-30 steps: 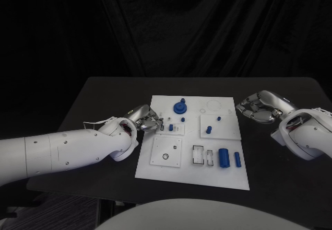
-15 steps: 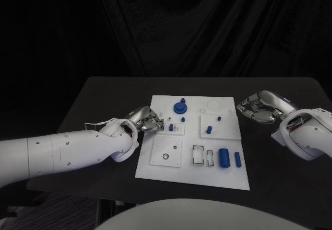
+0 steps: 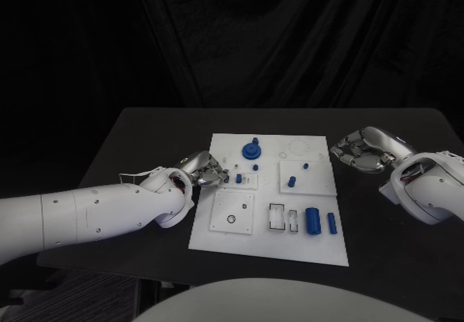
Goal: Assemble the parts on the task board
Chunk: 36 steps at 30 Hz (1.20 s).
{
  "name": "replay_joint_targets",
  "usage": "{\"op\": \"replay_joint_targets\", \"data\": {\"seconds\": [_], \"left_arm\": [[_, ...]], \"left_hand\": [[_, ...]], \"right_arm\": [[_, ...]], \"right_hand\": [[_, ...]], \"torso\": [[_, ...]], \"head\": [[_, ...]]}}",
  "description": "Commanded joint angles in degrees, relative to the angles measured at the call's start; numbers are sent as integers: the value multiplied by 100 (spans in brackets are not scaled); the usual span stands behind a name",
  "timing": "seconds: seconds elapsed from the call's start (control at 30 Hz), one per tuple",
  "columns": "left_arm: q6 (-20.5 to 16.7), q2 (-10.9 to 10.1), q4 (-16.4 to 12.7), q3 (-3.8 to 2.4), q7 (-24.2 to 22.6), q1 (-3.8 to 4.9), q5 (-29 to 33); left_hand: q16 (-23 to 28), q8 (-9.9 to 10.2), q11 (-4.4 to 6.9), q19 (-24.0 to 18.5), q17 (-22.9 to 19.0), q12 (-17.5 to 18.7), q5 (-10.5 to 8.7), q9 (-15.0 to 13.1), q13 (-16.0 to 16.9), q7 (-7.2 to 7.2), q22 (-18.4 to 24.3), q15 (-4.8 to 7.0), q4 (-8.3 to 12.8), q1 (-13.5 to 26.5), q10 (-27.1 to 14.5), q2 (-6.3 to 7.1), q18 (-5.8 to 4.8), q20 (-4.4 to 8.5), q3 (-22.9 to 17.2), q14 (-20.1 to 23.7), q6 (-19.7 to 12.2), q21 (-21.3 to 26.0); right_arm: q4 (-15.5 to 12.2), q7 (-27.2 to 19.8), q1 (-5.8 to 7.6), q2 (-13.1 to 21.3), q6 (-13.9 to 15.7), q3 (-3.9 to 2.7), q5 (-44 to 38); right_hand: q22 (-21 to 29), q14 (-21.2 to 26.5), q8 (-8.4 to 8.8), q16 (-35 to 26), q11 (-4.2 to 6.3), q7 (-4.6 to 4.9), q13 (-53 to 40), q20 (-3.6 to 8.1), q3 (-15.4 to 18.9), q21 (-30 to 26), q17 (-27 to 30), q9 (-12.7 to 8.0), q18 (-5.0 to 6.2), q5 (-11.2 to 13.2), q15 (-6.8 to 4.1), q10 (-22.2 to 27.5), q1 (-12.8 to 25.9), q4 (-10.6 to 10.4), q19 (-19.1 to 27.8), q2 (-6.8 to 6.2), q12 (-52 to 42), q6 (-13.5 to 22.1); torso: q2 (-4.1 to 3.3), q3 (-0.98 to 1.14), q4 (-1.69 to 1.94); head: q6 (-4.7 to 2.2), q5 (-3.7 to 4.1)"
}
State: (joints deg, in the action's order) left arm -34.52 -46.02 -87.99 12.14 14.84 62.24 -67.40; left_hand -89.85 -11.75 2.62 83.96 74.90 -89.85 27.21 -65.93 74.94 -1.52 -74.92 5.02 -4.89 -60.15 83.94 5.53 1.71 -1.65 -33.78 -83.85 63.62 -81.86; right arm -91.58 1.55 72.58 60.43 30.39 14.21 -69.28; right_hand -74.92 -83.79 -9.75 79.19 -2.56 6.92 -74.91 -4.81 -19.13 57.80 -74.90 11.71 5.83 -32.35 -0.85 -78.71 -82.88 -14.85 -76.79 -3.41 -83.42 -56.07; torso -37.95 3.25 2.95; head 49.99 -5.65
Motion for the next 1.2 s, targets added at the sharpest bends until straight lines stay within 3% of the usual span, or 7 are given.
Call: {"op": "replay_joint_targets", "data": {"seconds": [0.03,0.93,1.0,1.13,1.2], "left_arm": [[26,8,1,-3,-135,-23,-8],[153,-19,-5,-3,-164,-159,-8],[158,-14,11,-3,-167,-171,-8],[168,-7,40,-3,-163,-190,-8],[171,-6,48,-3,-162,-194,-8]], "left_hand": [[-15,-32,34,186,1510,-15,-32,-2,1506,74,-1245,36,-36,-1,606,-42,28,52,-6,-615,51,-31],[-15,-28,29,156,1510,-15,-62,-11,1506,68,-1227,31,-80,-5,606,-43,41,49,-10,-615,17,24],[-15,-27,20,145,1510,-15,-129,-22,1506,60,-1222,24,-136,2,606,-37,44,44,4,-615,-9,40],[-15,-23,-1,127,1510,-15,-703,-35,1506,45,-1217,3,-404,69,606,-32,48,23,181,-615,-58,61],[-15,-21,-6,118,1510,-15,-665,-38,1506,37,-1213,-5,-520,109,606,-25,50,14,361,-615,-69,74]], "right_arm": [[-7,60,-13,5,45,-3,-31],[15,72,-18,-13,23,-3,-31],[15,72,-19,-12,23,-3,-31],[16,73,-20,-10,21,-3,-31],[16,73,-21,-10,21,-3,-31]], "right_hand": [[-678,-8,-34,-19,-6,15,-454,-18,-35,-25,-196,5,43,-25,-32,36,-43,-6,10,1,26,-20],[-680,-9,-36,-16,-5,15,-461,-18,-36,-20,-199,6,42,-25,-32,28,-41,-6,7,0,21,-21],[-680,-9,-36,-16,-5,15,-461,-18,-36,-20,-199,6,42,-25,-32,28,-41,-6,7,0,21,-21],[-680,-9,-36,-16,-5,15,-461,-18,-36,-20,-199,6,42,-25,-32,28,-41,-6,7,0,21,-21],[-680,-9,-36,-16,-5,15,-461,-18,-36,-20,-199,6,42,-25,-32,28,-41,-6,7,0,21,-21]], "torso": [[5,1,1],[0,1,3],[1,1,0],[3,2,0],[2,0,1]], "head": [[1,4],[1,6],[1,6],[1,14],[1,14]]}}
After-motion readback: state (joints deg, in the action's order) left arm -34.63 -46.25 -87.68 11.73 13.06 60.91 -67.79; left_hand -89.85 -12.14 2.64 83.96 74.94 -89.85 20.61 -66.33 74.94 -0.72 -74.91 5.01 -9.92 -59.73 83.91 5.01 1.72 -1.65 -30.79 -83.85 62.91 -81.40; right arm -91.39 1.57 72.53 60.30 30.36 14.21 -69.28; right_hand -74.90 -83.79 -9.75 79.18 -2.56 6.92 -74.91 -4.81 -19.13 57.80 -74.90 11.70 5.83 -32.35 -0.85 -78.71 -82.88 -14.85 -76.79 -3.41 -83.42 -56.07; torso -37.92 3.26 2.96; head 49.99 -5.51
